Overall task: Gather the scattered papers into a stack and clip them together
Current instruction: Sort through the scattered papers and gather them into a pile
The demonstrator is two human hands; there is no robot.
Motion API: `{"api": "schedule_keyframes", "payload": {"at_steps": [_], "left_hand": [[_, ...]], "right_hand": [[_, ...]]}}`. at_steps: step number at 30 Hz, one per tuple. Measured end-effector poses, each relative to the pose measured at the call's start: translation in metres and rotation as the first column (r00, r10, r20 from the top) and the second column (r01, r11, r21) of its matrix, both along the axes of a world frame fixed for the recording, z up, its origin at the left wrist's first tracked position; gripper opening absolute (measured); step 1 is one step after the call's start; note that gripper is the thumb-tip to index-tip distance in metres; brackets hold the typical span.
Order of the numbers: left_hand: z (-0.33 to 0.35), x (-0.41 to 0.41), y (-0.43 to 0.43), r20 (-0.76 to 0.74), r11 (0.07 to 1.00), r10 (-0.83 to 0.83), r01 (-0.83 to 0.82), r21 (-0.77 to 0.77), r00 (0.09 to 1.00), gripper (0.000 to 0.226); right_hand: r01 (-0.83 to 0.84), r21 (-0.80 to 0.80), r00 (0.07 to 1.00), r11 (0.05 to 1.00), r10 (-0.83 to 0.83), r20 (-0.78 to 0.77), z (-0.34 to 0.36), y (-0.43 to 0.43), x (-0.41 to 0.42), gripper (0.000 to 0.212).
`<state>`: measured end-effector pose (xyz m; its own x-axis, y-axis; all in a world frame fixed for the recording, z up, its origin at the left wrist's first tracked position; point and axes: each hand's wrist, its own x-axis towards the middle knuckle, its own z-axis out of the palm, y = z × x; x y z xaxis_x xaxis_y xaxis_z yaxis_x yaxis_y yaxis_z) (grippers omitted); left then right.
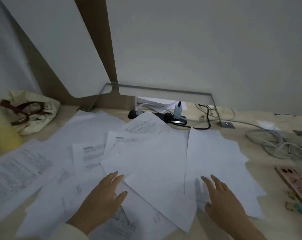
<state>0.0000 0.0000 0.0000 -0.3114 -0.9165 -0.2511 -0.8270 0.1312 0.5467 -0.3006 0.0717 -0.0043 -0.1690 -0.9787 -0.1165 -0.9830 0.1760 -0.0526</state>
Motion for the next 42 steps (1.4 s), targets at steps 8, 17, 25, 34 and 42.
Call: {"api": "schedule_keyframes", "payload": {"at_steps": [8, 17, 25, 34, 42], "left_hand": [[-0.063, 0.009, 0.029, 0.299, 0.971, -0.101, 0.159, -0.179, 0.949, 0.081], [-0.05, -0.002, 0.025, -0.001, 0.989, 0.064, -0.063, -0.135, 0.998, 0.105], [-0.024, -0.007, -0.003, -0.596, 0.788, 0.612, -0.468, 0.4, 0.521, 0.067], [-0.011, -0.022, -0.013, -0.576, 0.805, 0.584, -0.319, 0.5, 0.572, 0.019], [0.003, -0.06, -0.002, -0.635, 0.841, 0.508, -0.176, 0.512, 0.581, 0.03]], "right_hand": [[-0.084, -0.227, 0.989, 0.97, 0.053, -0.137, -0.024, 0.003, -0.008, 0.031], [-0.157, -0.187, 0.985, 0.97, 0.139, -0.107, -0.019, 0.006, -0.02, 0.036], [-0.242, -0.136, 0.934, 0.961, 0.193, -0.301, -0.018, -0.005, -0.02, 0.032], [-0.055, -0.278, 0.993, 0.959, 0.024, -0.116, 0.008, -0.007, 0.002, 0.036], [-0.125, -0.098, 0.891, 0.987, 0.155, 0.426, 0.005, -0.017, 0.091, 0.086]]}}
